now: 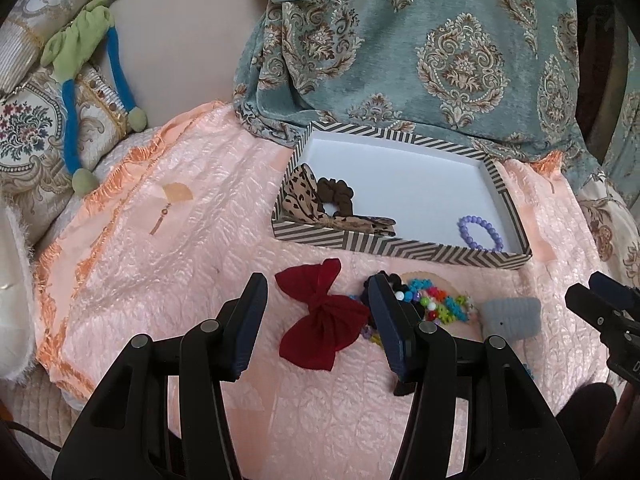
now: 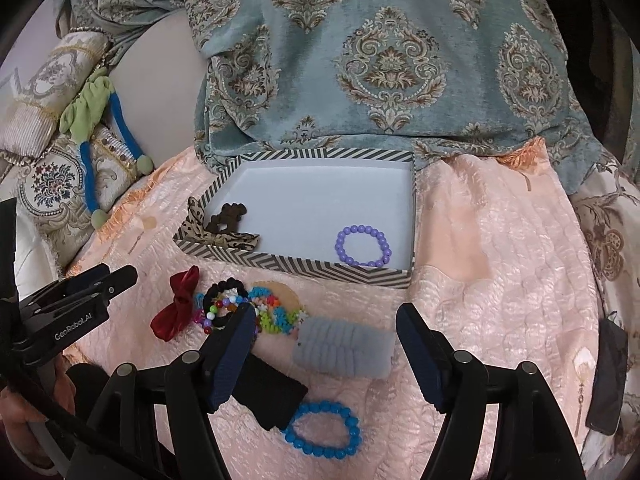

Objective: Organize jewelry
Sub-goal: 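Open and lift both grippers away from the tray, then grasp the red velvet bow with left gripper while right grasps black velvet piece, then place red bow in tray with left gripper while right places black piece there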

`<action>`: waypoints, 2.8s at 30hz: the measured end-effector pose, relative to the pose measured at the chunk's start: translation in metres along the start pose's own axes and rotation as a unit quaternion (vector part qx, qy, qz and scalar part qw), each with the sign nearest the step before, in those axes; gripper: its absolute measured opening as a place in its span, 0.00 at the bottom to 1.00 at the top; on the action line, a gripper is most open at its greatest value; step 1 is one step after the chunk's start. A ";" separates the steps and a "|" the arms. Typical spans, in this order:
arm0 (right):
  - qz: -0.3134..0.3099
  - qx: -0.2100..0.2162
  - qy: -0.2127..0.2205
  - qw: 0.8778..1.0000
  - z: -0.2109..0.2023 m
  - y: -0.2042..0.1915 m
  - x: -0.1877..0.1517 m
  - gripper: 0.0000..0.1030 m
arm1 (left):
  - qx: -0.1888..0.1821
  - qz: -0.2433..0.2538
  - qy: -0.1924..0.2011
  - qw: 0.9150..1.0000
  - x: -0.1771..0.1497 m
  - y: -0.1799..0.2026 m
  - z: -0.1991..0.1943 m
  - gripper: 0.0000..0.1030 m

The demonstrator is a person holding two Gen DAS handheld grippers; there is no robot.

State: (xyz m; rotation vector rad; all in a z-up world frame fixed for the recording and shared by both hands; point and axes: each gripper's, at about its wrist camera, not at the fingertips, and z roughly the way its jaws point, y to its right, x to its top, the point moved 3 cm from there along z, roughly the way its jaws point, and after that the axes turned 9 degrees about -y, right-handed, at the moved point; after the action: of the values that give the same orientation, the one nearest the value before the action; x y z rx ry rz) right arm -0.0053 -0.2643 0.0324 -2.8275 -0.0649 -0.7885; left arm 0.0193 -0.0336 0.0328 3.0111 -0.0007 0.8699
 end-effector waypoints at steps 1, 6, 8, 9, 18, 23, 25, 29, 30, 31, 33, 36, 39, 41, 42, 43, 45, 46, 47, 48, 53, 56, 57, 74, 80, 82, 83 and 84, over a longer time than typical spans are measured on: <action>0.001 0.000 0.000 1.000 -0.001 0.001 -0.001 0.68 | 0.000 0.001 0.000 1.000 -0.001 0.000 -0.001 0.51; 0.010 -0.002 -0.002 1.000 -0.004 0.010 -0.006 0.68 | -0.015 -0.007 -0.006 1.000 -0.004 -0.006 -0.005 0.51; 0.016 -0.002 -0.005 1.000 -0.004 0.015 -0.009 0.69 | -0.023 -0.012 -0.011 1.000 -0.005 -0.011 -0.006 0.51; 0.018 -0.002 -0.007 1.000 -0.004 0.017 -0.010 0.69 | -0.029 -0.016 -0.017 0.999 -0.006 -0.015 -0.005 0.51; 0.019 0.039 -0.040 0.998 0.011 0.024 -0.026 0.70 | -0.067 -0.062 -0.064 0.994 -0.010 -0.040 0.011 0.51; -0.008 0.099 -0.059 0.993 0.023 0.004 -0.031 0.70 | -0.083 -0.073 -0.094 0.989 -0.014 -0.039 0.028 0.52; -0.021 0.117 -0.067 0.991 0.031 -0.006 -0.033 0.70 | -0.088 -0.075 -0.104 0.988 -0.013 -0.036 0.035 0.57; -0.071 0.127 -0.081 0.986 0.048 -0.032 -0.038 0.70 | -0.093 -0.090 -0.114 0.985 -0.012 -0.034 0.050 0.63; -0.081 0.126 -0.082 0.985 0.051 -0.036 -0.039 0.70 | -0.092 -0.094 -0.118 0.984 -0.010 -0.033 0.054 0.63; -0.098 0.125 -0.084 0.984 0.056 -0.044 -0.040 0.70 | -0.092 -0.097 -0.122 0.983 -0.009 -0.032 0.058 0.63; -0.122 0.120 -0.088 0.981 0.064 -0.052 -0.040 0.70 | -0.094 -0.102 -0.129 0.982 -0.006 -0.030 0.067 0.63; -0.162 0.105 -0.090 0.977 0.076 -0.064 -0.042 0.70 | -0.088 -0.109 -0.136 0.981 0.000 -0.029 0.081 0.63; -0.194 0.084 -0.097 0.973 0.091 -0.069 -0.045 0.70 | -0.083 -0.113 -0.147 0.979 0.002 -0.028 0.095 0.63; -0.199 0.080 -0.102 0.971 0.098 -0.067 -0.047 0.69 | -0.079 -0.104 -0.152 0.980 0.002 -0.026 0.103 0.62; -0.199 0.083 -0.104 0.971 0.100 -0.065 -0.048 0.61 | -0.077 -0.099 -0.156 0.980 0.002 -0.025 0.106 0.61; -0.197 0.089 -0.106 0.971 0.102 -0.064 -0.049 0.41 | -0.076 -0.094 -0.157 0.980 0.001 -0.024 0.108 0.49; -0.193 0.090 -0.106 0.971 0.103 -0.062 -0.052 0.34 | -0.078 -0.081 -0.160 0.981 -0.002 -0.022 0.111 0.31; -0.190 0.093 -0.099 0.972 0.100 -0.060 -0.052 0.23 | -0.079 -0.077 -0.161 0.981 -0.003 -0.021 0.111 0.26; -0.187 0.097 -0.098 0.973 0.097 -0.059 -0.052 0.18 | -0.080 -0.076 -0.159 0.981 -0.003 -0.021 0.110 0.20; -0.182 0.105 -0.096 0.973 0.094 -0.059 -0.050 0.14 | -0.078 -0.074 -0.156 0.982 -0.003 -0.021 0.108 0.19; -0.160 0.134 -0.068 0.976 0.070 -0.054 -0.038 0.12 | -0.079 -0.065 -0.126 0.987 0.005 -0.022 0.084 0.15; -0.132 0.150 -0.051 0.978 0.058 -0.045 -0.026 0.12 | -0.083 -0.058 -0.107 0.989 0.015 -0.019 0.068 0.14; -0.121 0.153 -0.046 0.980 0.056 -0.041 -0.021 0.12 | -0.085 -0.055 -0.105 0.989 0.018 -0.016 0.066 0.14; 0.046 0.071 -0.010 0.996 0.096 0.051 0.098 0.12 | -0.067 -0.009 -0.086 0.994 0.117 0.037 0.111 0.14; 0.076 0.047 -0.020 0.996 0.137 0.072 0.136 0.12 | -0.046 0.008 -0.088 0.995 0.157 0.040 0.153 0.14; 0.086 0.044 -0.027 0.995 0.150 0.079 0.145 0.12 | -0.038 0.015 -0.090 0.995 0.168 0.041 0.168 0.14; 0.090 0.038 -0.033 0.995 0.159 0.083 0.150 0.12 | -0.036 0.018 -0.092 0.995 0.173 0.042 0.176 0.15; 0.093 0.033 -0.036 0.994 0.164 0.086 0.154 0.12 | -0.034 0.020 -0.094 0.995 0.176 0.043 0.181 0.15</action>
State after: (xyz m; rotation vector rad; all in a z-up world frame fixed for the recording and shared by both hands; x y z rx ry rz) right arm 0.2183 -0.3160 -0.0416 -2.7483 0.1571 -0.6325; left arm 0.2648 -0.0778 -0.0260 3.0249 -0.0893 0.5720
